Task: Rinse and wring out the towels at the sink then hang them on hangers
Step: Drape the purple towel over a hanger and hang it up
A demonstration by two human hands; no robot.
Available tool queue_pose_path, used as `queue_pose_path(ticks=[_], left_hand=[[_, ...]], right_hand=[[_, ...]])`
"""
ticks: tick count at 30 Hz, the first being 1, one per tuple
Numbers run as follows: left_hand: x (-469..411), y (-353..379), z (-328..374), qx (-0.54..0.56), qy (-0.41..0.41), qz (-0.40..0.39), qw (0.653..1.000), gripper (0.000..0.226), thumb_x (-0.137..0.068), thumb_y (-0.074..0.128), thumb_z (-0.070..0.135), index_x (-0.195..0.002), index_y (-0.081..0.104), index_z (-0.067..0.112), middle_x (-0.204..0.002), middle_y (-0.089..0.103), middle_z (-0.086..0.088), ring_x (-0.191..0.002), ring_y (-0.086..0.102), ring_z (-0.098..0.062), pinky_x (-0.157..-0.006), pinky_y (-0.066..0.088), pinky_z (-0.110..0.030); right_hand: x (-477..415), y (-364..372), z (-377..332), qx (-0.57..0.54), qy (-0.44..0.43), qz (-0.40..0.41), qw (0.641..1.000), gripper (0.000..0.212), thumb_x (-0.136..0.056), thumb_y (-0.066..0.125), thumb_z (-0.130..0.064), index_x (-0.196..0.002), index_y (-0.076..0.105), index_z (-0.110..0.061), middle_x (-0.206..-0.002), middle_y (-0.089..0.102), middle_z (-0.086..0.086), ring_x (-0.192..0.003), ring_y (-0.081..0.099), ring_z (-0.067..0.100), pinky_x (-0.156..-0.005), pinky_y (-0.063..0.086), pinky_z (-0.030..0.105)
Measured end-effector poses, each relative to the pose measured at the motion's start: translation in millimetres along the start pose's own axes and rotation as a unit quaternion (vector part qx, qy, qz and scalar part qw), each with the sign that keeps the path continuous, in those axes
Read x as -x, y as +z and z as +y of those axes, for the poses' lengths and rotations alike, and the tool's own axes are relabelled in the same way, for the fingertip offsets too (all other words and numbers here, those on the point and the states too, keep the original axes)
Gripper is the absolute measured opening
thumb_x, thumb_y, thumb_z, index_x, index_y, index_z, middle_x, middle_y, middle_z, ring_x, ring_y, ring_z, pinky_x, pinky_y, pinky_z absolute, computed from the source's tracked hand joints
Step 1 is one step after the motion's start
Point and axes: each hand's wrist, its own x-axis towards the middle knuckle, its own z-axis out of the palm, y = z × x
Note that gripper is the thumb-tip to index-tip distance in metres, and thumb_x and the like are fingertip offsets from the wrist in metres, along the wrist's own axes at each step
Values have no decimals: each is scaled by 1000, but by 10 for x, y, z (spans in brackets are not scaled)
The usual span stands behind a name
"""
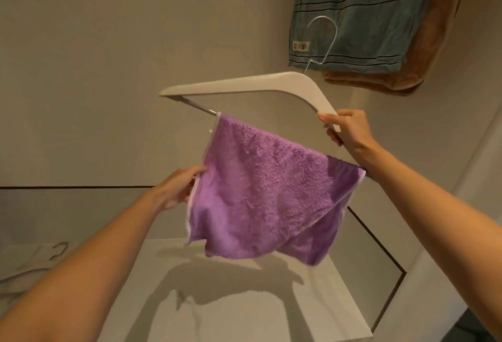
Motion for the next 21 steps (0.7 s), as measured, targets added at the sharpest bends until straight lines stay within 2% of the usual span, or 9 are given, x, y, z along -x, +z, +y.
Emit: queue_pose_path(ticks=[3,6,10,12,14,15,16,18,21], left_hand=[[-33,149,15,144,7,-66,987,46,-95,33,45,-100,64,12,-90,69,-11,-82,65,-23,-82,50,-36],[-37,215,64,163,19,-99,981,59,-92,28,59,-103,66,16,-94,69,-13,-88,65,-26,-86,47,-39],[-71,200,75,204,8,-111,973,76,-84,15,74,-101,69,23,-100,72,-5,-93,66,-20,-90,45,-36],[-79,268,56,157,-12,-130,979,70,-92,22,60,-79,76,18,-83,74,-5,-74,70,-13,-73,53,-29],[-55,368,46,25,-32,-139,990,65,-101,33,14,-48,71,9,-63,67,-9,-49,65,-11,-48,53,-20],[-33,407,41,-39,-34,-138,989,66,-97,32,-3,-42,67,8,-61,64,-10,-45,62,-11,-44,51,-17],[-17,429,36,-79,-37,-135,987,65,-94,33,-11,-42,66,10,-60,63,-8,-45,61,-10,-44,51,-16],[-10,466,40,-133,-34,-139,981,51,-91,37,-13,-59,68,13,-64,66,0,-53,63,-7,-51,51,-14],[-49,504,54,-236,-10,-121,964,25,-88,49,-8,-94,60,13,-87,61,7,-83,57,-11,-70,50,-19]], right_hand=[[-14,-27,-87,-19,-12,0,1000,26,-80,68,-20,-63,57,-5,-58,49,7,-46,41,14,-40,27,21],[-66,-106,-166,-14,-23,8,1000,28,-80,68,-22,-62,55,-5,-57,48,7,-46,39,16,-42,27,22],[-106,-184,-214,1,-28,4,1000,27,-80,69,-22,-63,56,-6,-58,49,7,-47,39,16,-42,26,23],[-112,-229,-219,3,-26,2,1000,27,-80,69,-22,-63,56,-6,-58,49,7,-48,39,17,-42,26,23],[-122,-272,-244,3,-28,-1,1000,27,-80,69,-22,-62,56,-6,-59,48,7,-48,39,17,-43,26,23],[-122,-280,-261,6,-30,-5,1000,27,-80,68,-21,-62,56,-5,-59,48,7,-48,39,17,-43,26,22],[-124,-282,-282,10,-33,-9,999,27,-80,68,-21,-62,56,-5,-59,48,7,-48,39,17,-42,26,21],[-125,-281,-304,21,-39,-14,999,28,-79,69,-20,-60,56,-4,-58,47,7,-47,39,17,-40,26,20],[-131,-336,-284,32,-38,-11,999,29,-78,70,-19,-57,56,-4,-58,48,7,-44,39,16,-39,26,20]])
